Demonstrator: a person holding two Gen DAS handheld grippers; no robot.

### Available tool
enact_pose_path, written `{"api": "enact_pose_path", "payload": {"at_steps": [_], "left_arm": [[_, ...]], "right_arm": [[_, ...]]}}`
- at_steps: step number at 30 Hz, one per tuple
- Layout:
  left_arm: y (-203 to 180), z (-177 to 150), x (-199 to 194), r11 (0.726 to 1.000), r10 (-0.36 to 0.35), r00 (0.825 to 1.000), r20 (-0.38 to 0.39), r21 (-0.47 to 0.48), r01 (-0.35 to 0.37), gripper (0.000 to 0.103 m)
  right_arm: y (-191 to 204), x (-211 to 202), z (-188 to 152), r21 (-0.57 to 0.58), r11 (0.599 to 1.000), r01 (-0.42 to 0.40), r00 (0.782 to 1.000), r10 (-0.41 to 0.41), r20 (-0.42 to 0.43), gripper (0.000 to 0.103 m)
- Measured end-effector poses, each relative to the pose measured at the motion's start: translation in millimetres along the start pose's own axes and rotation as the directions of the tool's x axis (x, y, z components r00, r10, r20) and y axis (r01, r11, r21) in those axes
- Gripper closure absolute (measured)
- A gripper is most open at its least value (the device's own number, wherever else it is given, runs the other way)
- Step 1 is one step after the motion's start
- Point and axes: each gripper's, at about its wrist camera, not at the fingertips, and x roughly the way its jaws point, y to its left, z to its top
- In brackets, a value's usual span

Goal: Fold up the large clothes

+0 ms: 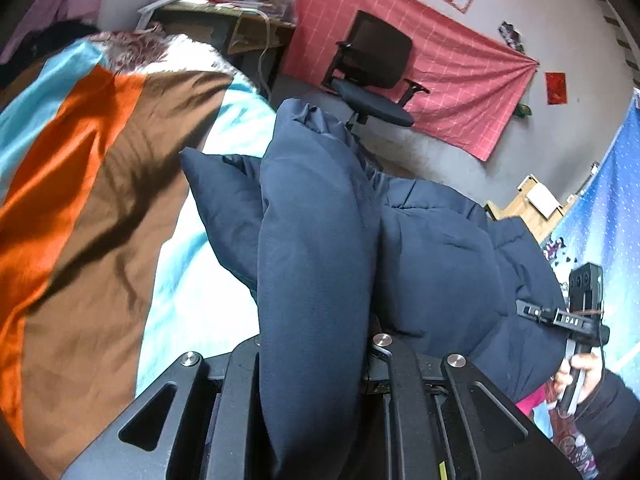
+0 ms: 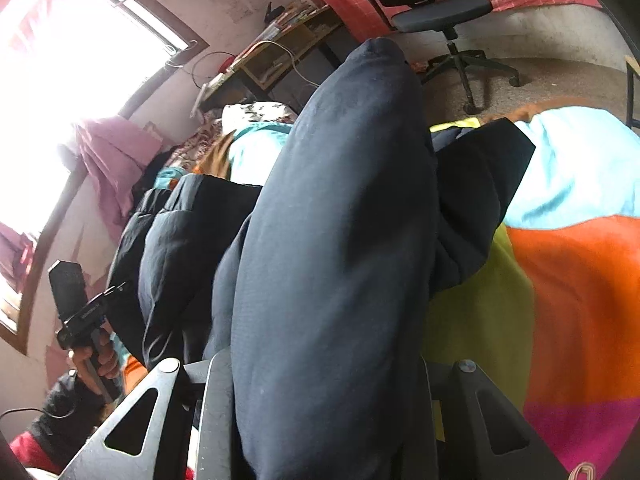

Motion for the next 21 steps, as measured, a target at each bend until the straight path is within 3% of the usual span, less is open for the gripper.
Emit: {"api": "enact_pose_path", "payload": {"at_steps": [7, 15, 18, 20, 21], "left_arm": [[9.5, -9.3, 16.7, 0.998, 0.062, 0.998, -0.030, -0.002, -0.062, 0.088], [32.2, -22.8, 22.6, 0.992, 0.097, 0.992, -0.079, -0.067, -0.102, 0.074], [37.9, -25.4, 23.2, 0.989, 0.105, 0.990, -0.090, -0.094, -0.114, 0.064], [40.9, -26.0, 23.5, 0.985, 0.110, 0.989, -0.100, -0.119, -0.121, 0.045], [42.3, -26.7, 22.8, 0.984, 0.103, 0.990, -0.100, -0.137, -0.117, 0.040]], "right_arm": [[-28.6, 18.5, -19.4, 0.060, 0.995, 0.075, 0.997, -0.075, 0.010, 0.071], [-41.4, 24.2, -24.7, 0.106, 0.986, 0.128, 0.991, -0.130, 0.012, 0.045], [-40.6, 22.4, -25.9, 0.093, 0.978, 0.187, 0.982, -0.189, 0.020, 0.032], [-38.5, 21.6, -28.0, 0.081, 0.969, 0.233, 0.971, -0.236, 0.031, 0.024], [-36.6, 22.6, -27.8, 0.076, 0.963, 0.257, 0.965, -0.261, 0.037, 0.019]]}}
